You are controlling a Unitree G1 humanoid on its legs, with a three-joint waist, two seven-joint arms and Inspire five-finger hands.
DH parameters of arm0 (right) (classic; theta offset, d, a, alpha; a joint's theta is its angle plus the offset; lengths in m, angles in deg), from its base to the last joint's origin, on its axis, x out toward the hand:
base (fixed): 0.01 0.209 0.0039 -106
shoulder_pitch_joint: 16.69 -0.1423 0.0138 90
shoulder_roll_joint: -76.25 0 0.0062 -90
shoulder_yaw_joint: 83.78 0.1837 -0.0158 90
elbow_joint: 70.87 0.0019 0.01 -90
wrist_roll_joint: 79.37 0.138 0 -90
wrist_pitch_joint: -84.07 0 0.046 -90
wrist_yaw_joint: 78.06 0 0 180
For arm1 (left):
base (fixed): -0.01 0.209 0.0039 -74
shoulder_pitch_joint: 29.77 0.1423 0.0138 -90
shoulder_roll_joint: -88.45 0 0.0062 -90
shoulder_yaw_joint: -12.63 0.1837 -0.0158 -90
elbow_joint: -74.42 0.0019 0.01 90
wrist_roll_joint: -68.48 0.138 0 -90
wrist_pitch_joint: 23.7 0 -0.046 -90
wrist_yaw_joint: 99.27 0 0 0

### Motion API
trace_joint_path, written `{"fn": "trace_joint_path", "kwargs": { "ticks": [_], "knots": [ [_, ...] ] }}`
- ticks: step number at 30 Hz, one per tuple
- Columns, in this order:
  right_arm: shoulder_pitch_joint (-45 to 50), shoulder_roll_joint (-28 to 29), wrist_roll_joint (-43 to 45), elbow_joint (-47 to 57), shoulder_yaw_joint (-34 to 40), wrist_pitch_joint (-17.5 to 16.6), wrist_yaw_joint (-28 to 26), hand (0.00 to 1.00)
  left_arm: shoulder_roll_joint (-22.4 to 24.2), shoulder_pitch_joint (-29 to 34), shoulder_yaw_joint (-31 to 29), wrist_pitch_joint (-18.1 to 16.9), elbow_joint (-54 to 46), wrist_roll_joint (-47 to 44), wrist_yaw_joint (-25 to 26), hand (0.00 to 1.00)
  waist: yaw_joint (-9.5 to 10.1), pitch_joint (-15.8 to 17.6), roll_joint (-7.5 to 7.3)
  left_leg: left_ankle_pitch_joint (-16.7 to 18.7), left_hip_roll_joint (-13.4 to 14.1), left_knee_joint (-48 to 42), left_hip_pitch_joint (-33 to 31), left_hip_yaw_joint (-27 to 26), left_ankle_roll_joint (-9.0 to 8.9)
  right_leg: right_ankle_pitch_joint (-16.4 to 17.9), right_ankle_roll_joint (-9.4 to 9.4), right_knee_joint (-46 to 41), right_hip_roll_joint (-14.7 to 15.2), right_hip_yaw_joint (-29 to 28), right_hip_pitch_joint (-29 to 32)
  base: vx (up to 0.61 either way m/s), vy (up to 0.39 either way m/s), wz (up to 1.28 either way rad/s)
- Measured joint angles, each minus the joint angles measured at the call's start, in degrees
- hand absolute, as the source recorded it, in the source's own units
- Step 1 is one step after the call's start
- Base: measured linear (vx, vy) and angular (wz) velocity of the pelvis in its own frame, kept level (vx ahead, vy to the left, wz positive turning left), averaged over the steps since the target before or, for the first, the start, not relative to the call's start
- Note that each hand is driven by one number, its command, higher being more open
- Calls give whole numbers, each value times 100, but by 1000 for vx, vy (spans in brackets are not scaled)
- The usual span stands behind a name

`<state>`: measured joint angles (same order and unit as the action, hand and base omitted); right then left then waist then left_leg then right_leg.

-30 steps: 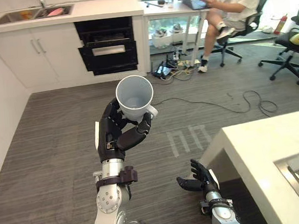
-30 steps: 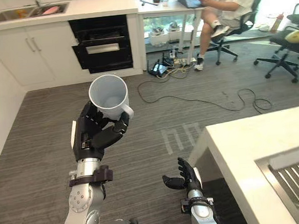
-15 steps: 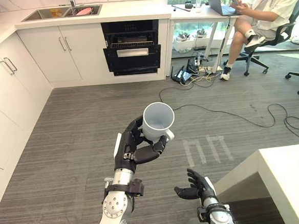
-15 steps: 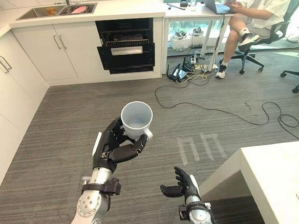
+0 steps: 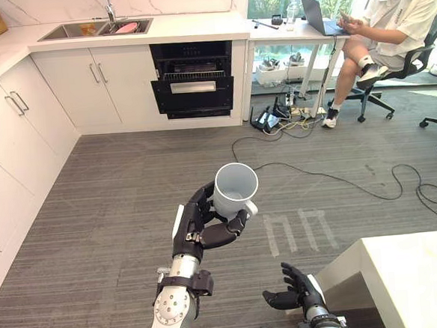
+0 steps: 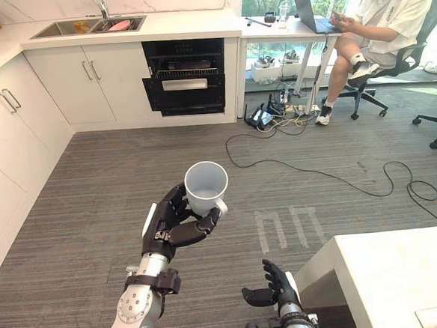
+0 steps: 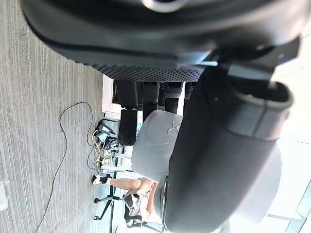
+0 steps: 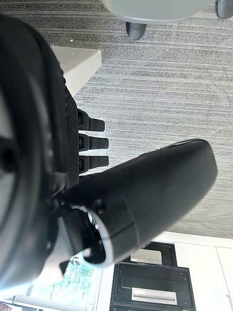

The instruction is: Walk over to the sink, pick up the cup, carry it to the dishwasher, place the cup inside the dishwasher, then close the dishwasher door

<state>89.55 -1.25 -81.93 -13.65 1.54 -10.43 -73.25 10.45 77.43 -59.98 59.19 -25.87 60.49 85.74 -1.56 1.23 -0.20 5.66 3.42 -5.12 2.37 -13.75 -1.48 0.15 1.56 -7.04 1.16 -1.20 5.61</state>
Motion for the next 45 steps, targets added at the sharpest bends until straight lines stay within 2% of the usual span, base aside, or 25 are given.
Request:
{"fn": "trace_joint_path", "kwargs": {
  "ticks": [10,12,18,20,24,26,27,29,33,37,39,40,41,43,45],
  "knots": [
    [10,20,167,13,219,6,106,90,120,-511,97,34,426,-41,66,30,-106,3,40,0,86,56,23,-52,-25,-271,-29,607,-28,69,-271,4,-5,-2],
    [-78,21,310,13,263,6,171,90,116,-514,49,35,514,-50,140,30,-106,4,42,-48,85,147,22,13,-55,-378,-45,829,-33,136,-403,20,-33,20],
    [-552,-43,367,6,472,2,239,90,85,-507,-405,94,757,-225,374,30,-54,69,99,-226,69,261,-106,526,-93,-314,-97,851,-7,636,-456,10,-40,44],
    [-653,-58,368,7,471,-1,259,90,80,-518,-528,93,751,-292,400,30,-23,180,130,-203,67,70,-205,712,-116,-136,-107,614,28,828,-446,-36,-31,56],
    [-748,-63,463,26,457,-11,275,90,99,-465,-602,93,604,-430,419,30,155,382,174,99,154,-662,-622,840,-213,320,-171,41,70,1120,-269,-78,-35,40],
    [-755,-71,531,115,459,-11,297,90,117,-466,-649,92,535,-440,443,30,209,426,197,205,178,-723,-664,826,-264,383,-176,-69,71,1145,-246,-51,-21,14],
    [-750,-81,545,278,459,-11,344,90,142,-465,-724,92,472,-439,451,30,206,458,217,278,272,-736,-694,559,-277,407,-169,-89,98,1207,-254,-16,-18,21],
    [-753,-148,564,514,461,-12,397,90,182,-467,-736,89,316,-438,447,30,150,519,243,190,400,-812,-779,222,-366,489,-143,-202,182,1329,-190,23,-8,30],
    [-898,-206,564,634,498,-14,426,90,263,-436,-762,81,122,-437,450,30,204,512,244,195,203,-694,-780,182,-188,804,37,-711,425,1275,132,119,65,5],
    [-958,-202,506,632,491,-14,423,90,291,-369,-711,80,28,-429,445,30,190,522,224,679,-132,-1014,-574,174,18,1527,259,-1858,910,1175,294,233,103,7],
    [-981,-183,457,632,477,-13,406,90,289,-318,-635,80,-117,-424,438,30,158,520,223,764,-236,-1039,-471,187,86,1578,234,-2595,1061,1043,558,250,119,13],
    [-979,-153,450,633,436,-8,405,90,250,-311,-578,80,-243,-416,437,30,145,567,149,836,-308,-948,-274,243,125,1541,180,-3196,1110,938,694,280,88,25],
    [-980,-60,406,636,424,-5,383,90,202,-283,-565,80,-388,-397,436,30,134,618,66,902,-321,-855,-7,296,145,1325,-128,-4009,1106,722,933,340,53,33],
    [-913,32,344,699,390,-9,369,90,162,-283,-545,52,-474,-376,451,30,56,577,96,1009,-192,-800,185,493,146,1652,-127,-4248,912,622,1210,280,-28,37],
    [-903,52,339,857,373,-11,333,90,171,-399,-524,-20,-559,-377,463,30,49,584,75,1146,-30,-785,292,686,45,1716,-116,-3888,614,624,1596,304,-96,44]
  ]
}}
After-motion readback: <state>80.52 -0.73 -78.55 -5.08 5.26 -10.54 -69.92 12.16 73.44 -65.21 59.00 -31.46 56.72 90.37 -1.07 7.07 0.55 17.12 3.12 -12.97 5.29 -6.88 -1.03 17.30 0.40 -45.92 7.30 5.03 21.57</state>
